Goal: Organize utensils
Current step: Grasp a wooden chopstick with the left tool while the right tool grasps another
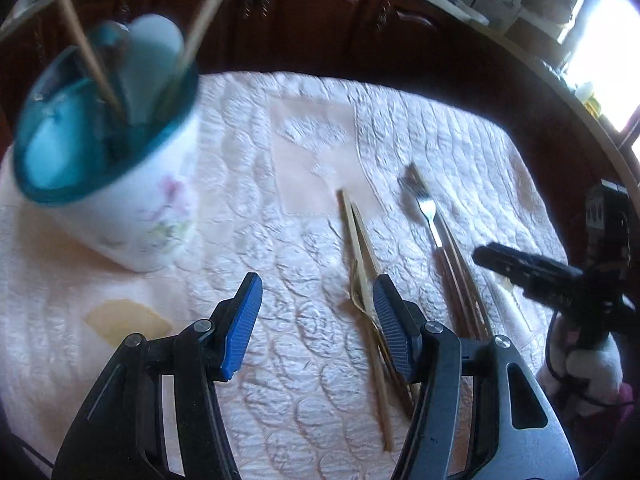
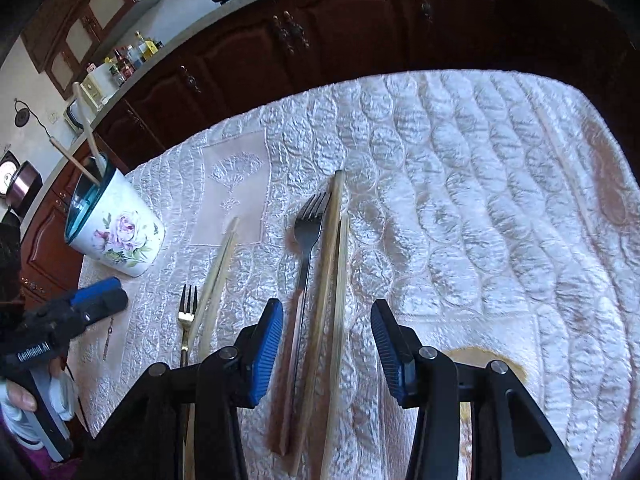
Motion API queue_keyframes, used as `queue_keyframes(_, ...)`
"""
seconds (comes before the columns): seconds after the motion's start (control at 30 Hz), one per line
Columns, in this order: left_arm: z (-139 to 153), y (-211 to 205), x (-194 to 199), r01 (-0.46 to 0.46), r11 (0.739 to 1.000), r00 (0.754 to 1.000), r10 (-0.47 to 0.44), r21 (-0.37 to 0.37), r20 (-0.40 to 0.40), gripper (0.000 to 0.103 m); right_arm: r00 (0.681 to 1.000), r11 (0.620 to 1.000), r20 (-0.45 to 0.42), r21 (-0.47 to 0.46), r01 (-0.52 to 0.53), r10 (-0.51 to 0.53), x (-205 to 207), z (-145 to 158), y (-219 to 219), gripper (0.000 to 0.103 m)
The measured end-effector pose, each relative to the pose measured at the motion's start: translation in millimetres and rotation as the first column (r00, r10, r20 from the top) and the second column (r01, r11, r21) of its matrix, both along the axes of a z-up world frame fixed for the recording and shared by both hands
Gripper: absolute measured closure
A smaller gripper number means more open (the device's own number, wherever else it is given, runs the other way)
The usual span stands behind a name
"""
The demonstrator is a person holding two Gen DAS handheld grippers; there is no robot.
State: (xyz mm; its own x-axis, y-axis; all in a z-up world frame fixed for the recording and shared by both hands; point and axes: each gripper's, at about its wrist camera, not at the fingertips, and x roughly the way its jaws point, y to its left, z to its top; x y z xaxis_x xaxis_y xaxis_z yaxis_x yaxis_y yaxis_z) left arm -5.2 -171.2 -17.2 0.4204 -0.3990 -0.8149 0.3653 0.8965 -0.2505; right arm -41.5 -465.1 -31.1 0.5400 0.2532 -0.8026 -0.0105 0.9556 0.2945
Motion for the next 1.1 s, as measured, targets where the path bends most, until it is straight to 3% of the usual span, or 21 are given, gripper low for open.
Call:
queue_keyframes(0.1,-6.6,-9.8,7.4,0.026,1.0,0.999,-0.026,-0.008,-0.025,0.05,1.0,1.0,0.005,0.015,-0.004,0.004,11.9,-2.8,-3.7,0.061)
queue_keyframes(0.17,-9.4,-17.9,14.8,0.04,0.999,0.998,-0.041,-0.007,-0.042,0.06,1.0,1.0,0.003,0.014,0.001,-0.001,22.8,-4.2,-6.8,0.065)
queue_keyframes(0.3,-16.4,-41.1,30.9,0.058,0.996,0.998,-0.056,0.066,-0.036,0.07,1.0,1.0,-0.007,-0.005,0.002,-0.002,48.0,-6.6,-12.9,0.073)
queue_keyframes(0.5,-29.2,-60.8,52.9,0.071,0.987,0.997,-0.064,0.142,-0.049,0.071,0.999,0.999,-0.032,0.024,-0.022,0.023,80.7,-12.7,-13.3,0.074)
queue_keyframes(0.67,-39.5,-71.0,67.6,0.061,0.98,0.997,-0.052,0.188,-0.049,0.072,0.998,0.999,-0.06,0.038,-0.034,0.036,105.5,-21.4,-13.7,0.082)
queue_keyframes(0.93,-44.7,-88.5,88.9,0.06,0.984,0.995,-0.046,0.167,-0.087,0.072,0.997,0.995,-0.078,0.095,-0.01,0.017,127.7,-31.7,-22.0,0.094)
queue_keyframes(1.0,-43.8,-92.5,90.7,0.073,0.984,0.995,-0.06,0.163,-0.086,0.092,0.998,0.995,-0.064,0.101,-0.01,0.016,124.9,-26.8,-23.6,0.094)
queue_keyframes(1.1,-33.6,-81.7,87.7,0.094,0.991,0.99,-0.083,0.097,-0.11,0.097,1.0,0.991,-0.004,0.132,-0.022,0.022,111.0,-4.7,-28.6,0.095)
